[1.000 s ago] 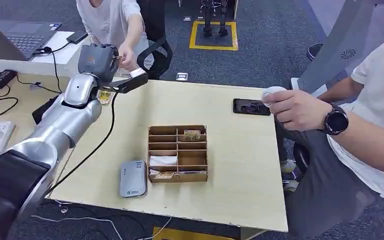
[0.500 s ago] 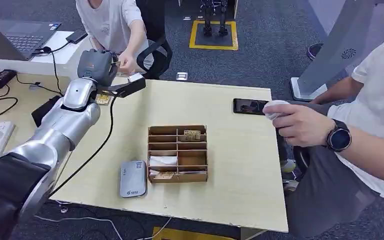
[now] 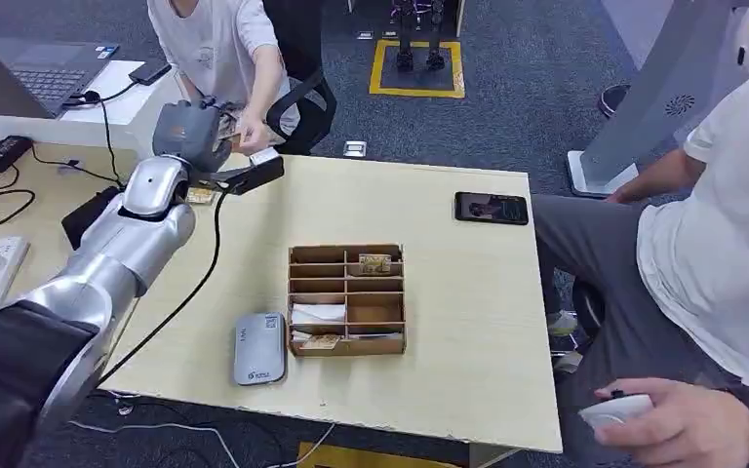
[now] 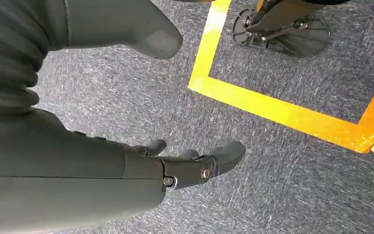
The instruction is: Pass the card to the sensor for recognition and then transmit it.
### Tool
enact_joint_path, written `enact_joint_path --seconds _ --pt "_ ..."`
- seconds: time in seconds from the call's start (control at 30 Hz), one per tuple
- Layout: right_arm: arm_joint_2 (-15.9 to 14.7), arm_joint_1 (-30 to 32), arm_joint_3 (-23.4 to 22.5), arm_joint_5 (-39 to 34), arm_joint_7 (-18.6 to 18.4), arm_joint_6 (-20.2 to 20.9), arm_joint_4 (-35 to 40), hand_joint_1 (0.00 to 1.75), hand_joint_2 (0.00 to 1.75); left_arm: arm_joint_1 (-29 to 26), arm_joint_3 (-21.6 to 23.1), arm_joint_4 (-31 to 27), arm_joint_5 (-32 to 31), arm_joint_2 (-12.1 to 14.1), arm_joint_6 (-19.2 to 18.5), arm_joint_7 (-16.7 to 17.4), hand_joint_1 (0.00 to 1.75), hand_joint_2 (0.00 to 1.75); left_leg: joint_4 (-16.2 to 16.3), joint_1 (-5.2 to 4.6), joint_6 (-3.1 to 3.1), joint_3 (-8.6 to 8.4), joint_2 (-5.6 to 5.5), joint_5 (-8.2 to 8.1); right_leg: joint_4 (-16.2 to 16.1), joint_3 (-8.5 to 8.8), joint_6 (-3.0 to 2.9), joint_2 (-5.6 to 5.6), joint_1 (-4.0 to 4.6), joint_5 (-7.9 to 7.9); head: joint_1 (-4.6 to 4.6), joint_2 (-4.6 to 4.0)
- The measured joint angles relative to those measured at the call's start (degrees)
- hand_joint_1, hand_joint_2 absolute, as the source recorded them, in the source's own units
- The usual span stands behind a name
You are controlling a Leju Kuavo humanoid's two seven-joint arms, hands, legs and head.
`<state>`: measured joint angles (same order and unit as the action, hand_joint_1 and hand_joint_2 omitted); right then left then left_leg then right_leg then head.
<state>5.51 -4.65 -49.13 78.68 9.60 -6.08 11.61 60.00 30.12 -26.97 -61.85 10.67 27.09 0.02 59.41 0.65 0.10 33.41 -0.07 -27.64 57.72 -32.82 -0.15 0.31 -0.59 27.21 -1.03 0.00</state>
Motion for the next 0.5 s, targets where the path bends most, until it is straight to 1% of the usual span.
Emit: enact_joint_path --seconds 0.07,0.13,0.17,0.2,0.23,0.37,0.47,0.5 --pt "0.0 0.01 0.0 -0.02 0.13 -0.33 0.0 0.0 1.75 -2.32 -2.12 0.0 0.41 1.25 3.61 -0.3 0.0 1.75 -0.02 0.0 -0.01 -0.06 0.19 -0.01 0.02 -0.01 0.0 0.19 0.0 0.0 -0.02 0.0" --pt "0.0 0.12 0.0 -0.02 -0.02 -0.57 0.0 0.0 1.75 -4.79 -4.16 0.0 1.22 3.26 6.84 -0.52 0.0 1.75 -0.04 0.03 -0.02 -0.08 0.3 -0.02 0.04 -0.03 -0.01 0.3 0.0 0.0 -0.02 -0.02" --pt "-0.02 0.17 0.0 -0.04 -0.22 -0.72 0.0 0.0 1.75 -6.2 -5.9 0.0 2.29 5.17 8.77 -1.61 0.0 1.75 -0.05 0.05 -0.02 -0.12 0.39 -0.02 0.04 -0.07 -0.01 0.39 0.0 0.0 -0.04 0.0" --pt "-0.02 0.29 -0.04 -0.06 -0.33 -0.76 0.0 0.0 1.75 -7.56 -7.68 0.0 3.3 6.34 10.01 -2.54 0.0 1.75 -0.08 0.06 -0.02 -0.14 0.41 -0.02 0.05 -0.1 -0.02 0.44 0.0 0.01 -0.02 0.0" --pt "-0.02 0.43 -0.13 -0.11 -0.61 -0.79 0.0 0.0 1.75 -9.1 -9.84 0.0 4.04 8.1 11.09 -3.64 0.0 1.75 -0.11 0.07 -0.03 -0.13 0.41 -0.02 0.06 -0.11 -0.03 0.46 0.0 0.02 -0.02 0.0" --pt "-0.02 0.78 -0.72 -0.61 -1.14 -0.68 0.0 0.0 1.75 -15.64 -18.13 -0.15 3.03 14.43 12.3 -6.1 0.0 1.75 -0.19 0.08 -0.14 -0.18 0.48 -0.08 0.07 -0.2 -0.12 0.57 0.01 0.08 -0.07 0.0" --pt "-0.02 0.98 -1.12 -0.76 -0.94 -0.7 0.0 0.0 1.75 -20.92 -26.09 -1.53 2.62 17.71 12.43 -10.37 0.0 1.75 -0.2 0.09 -0.17 -0.13 0.45 -0.1 0.08 -0.21 -0.15 0.55 0.04 0.14 0.0 0.0" --pt "-0.02 0.98 -1.22 -0.85 -0.83 -0.72 0.0 0.0 1.75 -21.97 -27.99 -1.95 2.73 18.37 12.43 -11.61 0.0 1.75 -0.2 0.09 -0.17 -0.14 0.46 -0.1 0.07 -0.23 -0.15 0.55 0.04 0.14 -0.02 0.0"
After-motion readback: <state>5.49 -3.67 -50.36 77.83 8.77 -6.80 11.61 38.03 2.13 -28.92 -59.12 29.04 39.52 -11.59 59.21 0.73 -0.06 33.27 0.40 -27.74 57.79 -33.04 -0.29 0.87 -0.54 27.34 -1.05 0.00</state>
